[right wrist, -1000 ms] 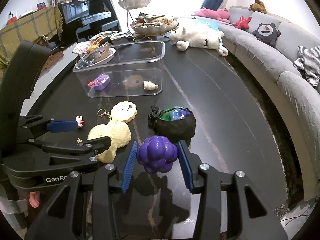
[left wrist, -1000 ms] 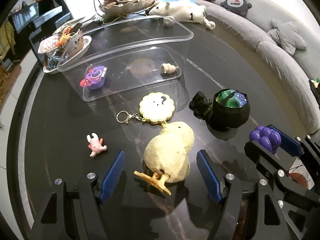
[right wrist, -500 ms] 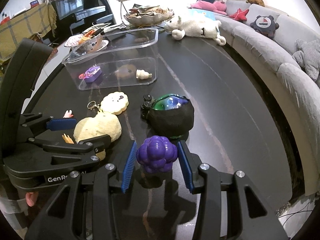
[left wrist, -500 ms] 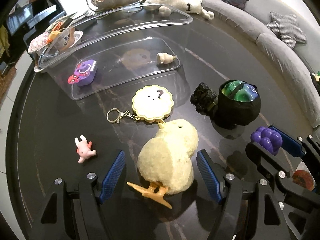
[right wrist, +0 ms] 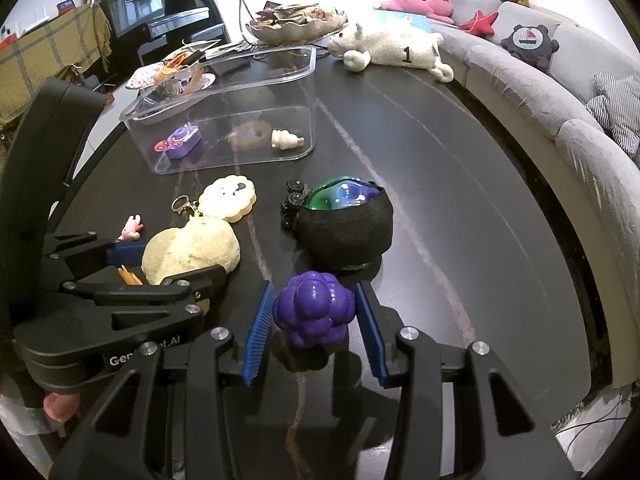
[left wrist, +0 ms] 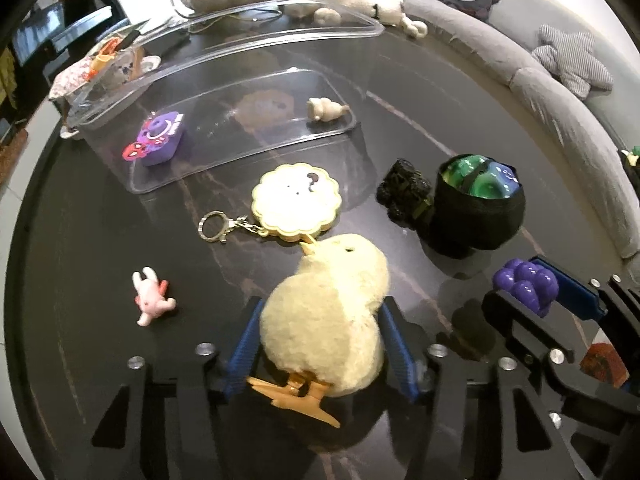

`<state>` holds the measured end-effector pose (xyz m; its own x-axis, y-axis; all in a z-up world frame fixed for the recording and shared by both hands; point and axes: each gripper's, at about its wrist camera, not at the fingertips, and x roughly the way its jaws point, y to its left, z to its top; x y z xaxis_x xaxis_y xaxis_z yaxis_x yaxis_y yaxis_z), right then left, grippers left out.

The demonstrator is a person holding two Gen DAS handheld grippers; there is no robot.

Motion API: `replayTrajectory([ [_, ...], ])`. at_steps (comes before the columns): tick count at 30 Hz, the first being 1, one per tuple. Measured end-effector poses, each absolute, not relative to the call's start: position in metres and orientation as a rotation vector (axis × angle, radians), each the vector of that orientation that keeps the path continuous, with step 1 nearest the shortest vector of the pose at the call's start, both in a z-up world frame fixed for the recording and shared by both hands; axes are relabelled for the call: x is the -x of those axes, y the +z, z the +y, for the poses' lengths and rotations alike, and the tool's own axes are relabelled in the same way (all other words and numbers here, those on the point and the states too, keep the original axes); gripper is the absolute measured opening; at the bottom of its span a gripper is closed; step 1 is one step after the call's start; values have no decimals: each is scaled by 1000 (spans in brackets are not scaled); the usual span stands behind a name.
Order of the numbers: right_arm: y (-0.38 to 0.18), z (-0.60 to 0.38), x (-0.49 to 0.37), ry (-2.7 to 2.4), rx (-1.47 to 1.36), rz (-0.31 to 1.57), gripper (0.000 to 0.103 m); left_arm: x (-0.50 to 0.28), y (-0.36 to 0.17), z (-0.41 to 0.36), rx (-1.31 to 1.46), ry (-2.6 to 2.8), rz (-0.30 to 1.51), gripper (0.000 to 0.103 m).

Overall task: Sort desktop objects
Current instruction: 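Carry the chick in the left tool and the purple ball in the right tool over the clear box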

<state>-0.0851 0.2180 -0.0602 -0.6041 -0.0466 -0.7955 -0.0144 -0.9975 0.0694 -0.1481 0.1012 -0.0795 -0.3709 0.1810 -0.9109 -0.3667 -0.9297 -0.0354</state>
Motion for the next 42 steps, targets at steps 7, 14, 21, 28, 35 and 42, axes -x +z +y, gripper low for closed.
replayTrajectory([
  [7, -58, 216, 83, -2797, -1383, -106, 40, 142, -72, 101, 1471, 2386, 289, 49],
  [14, -49, 212, 78, -2808, -1352, -102, 40, 135, -57, 97, 1431, 2404, 296, 49],
  [21, -41, 204, 76, -2816, -1335, -95, 40, 123, -39, 86, 1392, 2446, 290, 49],
  [28, -29, 190, 72, -2813, -1297, -60, 40, 112, -25, 68, 1363, 2503, 258, 49],
  [35, -12, 173, 69, -2813, -1244, -40, 40, 102, -8, 46, 1339, 2566, 193, 49],
  [42, 5, 155, 69, -2811, -1183, -19, 40, 95, 9, 26, 1305, 2656, 141, 49],
])
